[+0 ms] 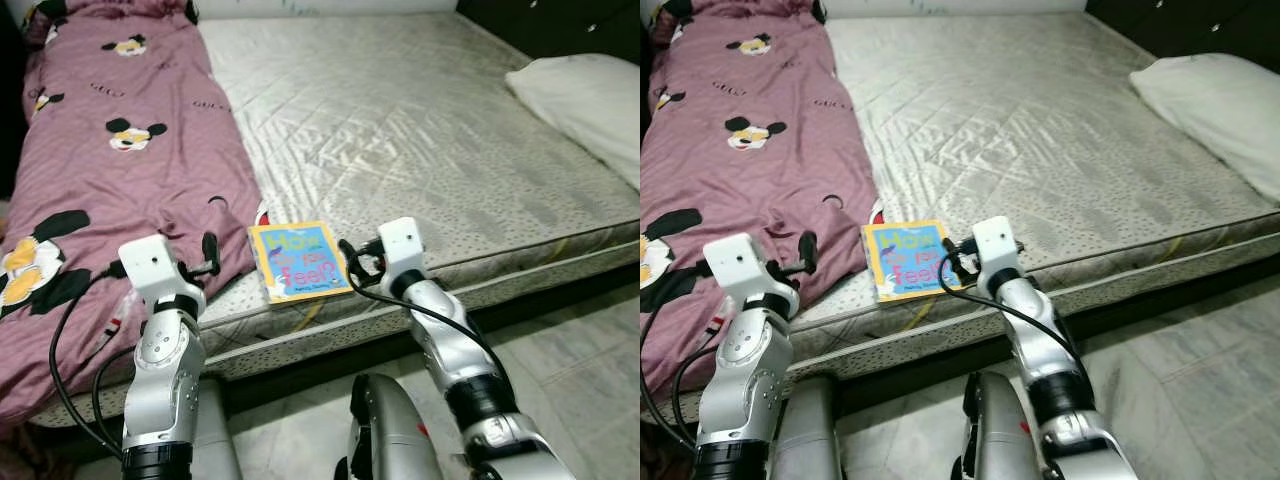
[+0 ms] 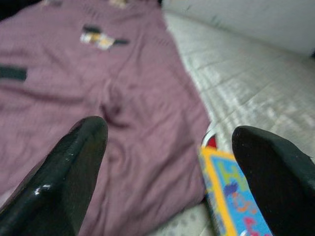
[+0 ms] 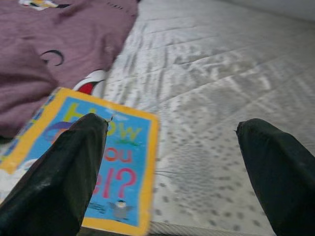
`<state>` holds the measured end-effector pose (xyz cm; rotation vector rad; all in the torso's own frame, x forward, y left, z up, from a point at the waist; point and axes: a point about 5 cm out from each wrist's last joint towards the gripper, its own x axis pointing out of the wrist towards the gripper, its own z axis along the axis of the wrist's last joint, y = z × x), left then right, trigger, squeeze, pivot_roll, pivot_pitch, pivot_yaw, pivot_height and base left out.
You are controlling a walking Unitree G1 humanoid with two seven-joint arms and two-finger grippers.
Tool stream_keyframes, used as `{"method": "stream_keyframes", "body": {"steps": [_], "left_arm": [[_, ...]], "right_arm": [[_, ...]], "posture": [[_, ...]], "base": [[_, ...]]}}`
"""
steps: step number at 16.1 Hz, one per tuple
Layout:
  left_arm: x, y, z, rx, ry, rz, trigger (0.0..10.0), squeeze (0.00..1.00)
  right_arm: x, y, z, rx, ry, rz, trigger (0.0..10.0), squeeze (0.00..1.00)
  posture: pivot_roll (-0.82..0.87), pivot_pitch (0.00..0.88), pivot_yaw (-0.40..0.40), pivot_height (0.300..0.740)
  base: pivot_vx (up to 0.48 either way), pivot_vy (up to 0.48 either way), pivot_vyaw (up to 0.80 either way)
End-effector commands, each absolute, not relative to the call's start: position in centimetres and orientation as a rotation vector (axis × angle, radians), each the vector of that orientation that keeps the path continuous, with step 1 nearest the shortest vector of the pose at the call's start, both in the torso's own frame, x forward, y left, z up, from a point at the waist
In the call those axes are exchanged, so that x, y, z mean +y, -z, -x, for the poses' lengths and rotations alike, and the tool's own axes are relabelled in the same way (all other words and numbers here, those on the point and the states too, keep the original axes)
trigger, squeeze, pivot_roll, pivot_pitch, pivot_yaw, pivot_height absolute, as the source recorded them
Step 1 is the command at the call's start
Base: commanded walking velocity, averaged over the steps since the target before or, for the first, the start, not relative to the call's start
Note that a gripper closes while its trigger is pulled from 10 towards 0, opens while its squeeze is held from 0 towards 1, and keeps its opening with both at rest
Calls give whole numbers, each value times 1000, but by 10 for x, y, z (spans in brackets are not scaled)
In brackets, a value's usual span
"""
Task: Clean up the room
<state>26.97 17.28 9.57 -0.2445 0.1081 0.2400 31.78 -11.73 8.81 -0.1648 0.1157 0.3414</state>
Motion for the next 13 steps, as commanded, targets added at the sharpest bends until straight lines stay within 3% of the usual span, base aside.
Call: {"method": "stream_keyframes", "body": {"steps": [1, 7, 9, 13], "left_arm": [[175, -90, -270, 143, -275, 266, 10000, 0], [169, -61, -285, 301, -218, 326, 10000, 0], [165, -54, -294, 336, -182, 343, 10000, 0], [145, -37, -312, 444, -76, 448, 10000, 0]], "right_arm": [[-128, -93, -317, 109, -312, 168, 10000, 0], [-207, -101, -279, 149, -146, 299, 10000, 0], [-215, -109, -263, 160, -126, 291, 10000, 0], [-204, -130, -217, 198, -262, 251, 10000, 0]], "posture": [[-85, 0, -87, 548], [-200, 55, -104, 548], [-252, 89, -107, 548], [-333, 138, -112, 548]], "base": [[0, 0, 0], [0, 0, 0], [0, 0, 0], [0, 0, 0]]}}
